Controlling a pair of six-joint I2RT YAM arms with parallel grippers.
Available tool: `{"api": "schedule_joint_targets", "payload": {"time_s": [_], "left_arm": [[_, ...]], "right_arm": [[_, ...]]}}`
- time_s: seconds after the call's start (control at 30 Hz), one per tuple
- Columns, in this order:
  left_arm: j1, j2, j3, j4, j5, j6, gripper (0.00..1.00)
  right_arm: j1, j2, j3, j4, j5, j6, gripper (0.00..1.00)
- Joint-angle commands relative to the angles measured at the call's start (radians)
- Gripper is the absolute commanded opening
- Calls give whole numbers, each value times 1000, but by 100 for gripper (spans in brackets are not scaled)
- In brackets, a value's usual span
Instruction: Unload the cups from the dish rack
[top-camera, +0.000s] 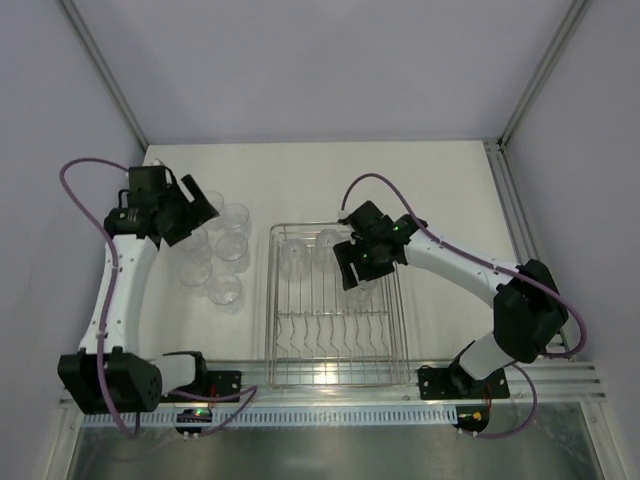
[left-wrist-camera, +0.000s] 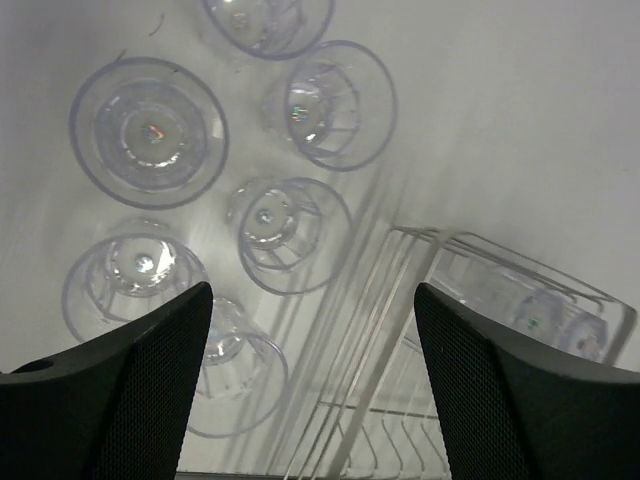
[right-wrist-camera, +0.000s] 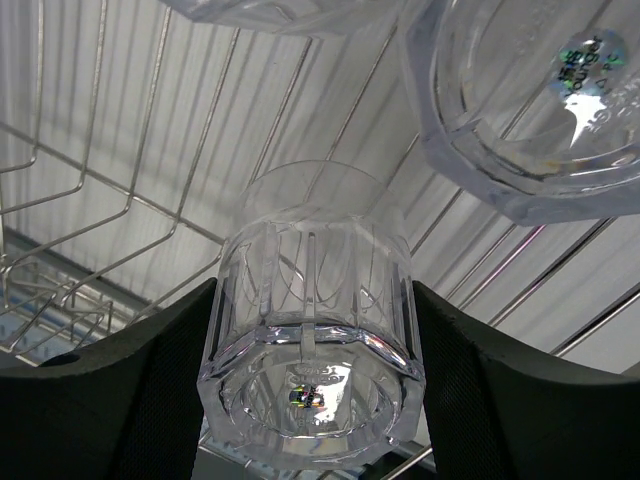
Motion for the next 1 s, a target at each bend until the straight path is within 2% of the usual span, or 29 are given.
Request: {"api": "schedule_joint_targets", "payload": {"time_s": [0.0,0.03,0.07,0.1,0.13,0.23,0.27,0.3,0.37,0.4,0.47,0.5,0.53,0.67,0.7,0.8,0.97], "left_arm": [[4,-130,-28,14,187,-71,81],[4,-171,-69,51,306,-96,82],[3,-240,-146,95,372,-126,82],[3,-275,-192,198,438,-198,82],[3,-302,-232,249,580,-238,82],[-6,-385,-395,496,783,-410,82],[-10,-420,-427,590,817,-444,83],[-17,-434,-462,623,839,-466,83],[-29,-458,-481,692,896,-516,84],[-78,-467,-484,700,902,-522,84],[-117,-474,-476,706,895,-533,84],[-155,-486,-479,746,878,-542,84],[-174,-491,-490,763,861,-552,85],[-244,-480,-550,991,824,-683,85],[-273,-474,-550,996,812,-694,85],[-316,-448,-544,1002,775,-696,84],[-347,-415,-524,979,756,-691,82]], "right_arm": [[-7,-90,64,11,-132,24,4],[-17,-97,67,13,-158,31,4],[-27,-117,67,18,-254,39,4],[-56,-131,55,45,-304,48,4],[-72,-146,47,65,-362,80,4],[-121,-222,-13,194,-585,176,4],[-130,-238,-28,232,-628,206,4],[-135,-266,-63,325,-721,249,4],[-147,-286,-99,431,-786,386,4],[-149,-295,-140,561,-812,437,4],[-152,-309,-178,681,-853,537,4],[-150,-308,-212,817,-864,626,4],[-152,-302,-229,878,-882,677,4],[-153,-271,-315,1218,-898,913,4],[-153,-259,-333,1328,-898,959,4],[-153,-233,-334,1412,-895,1034,4],[-152,-228,-312,1381,-890,1007,4]]}}
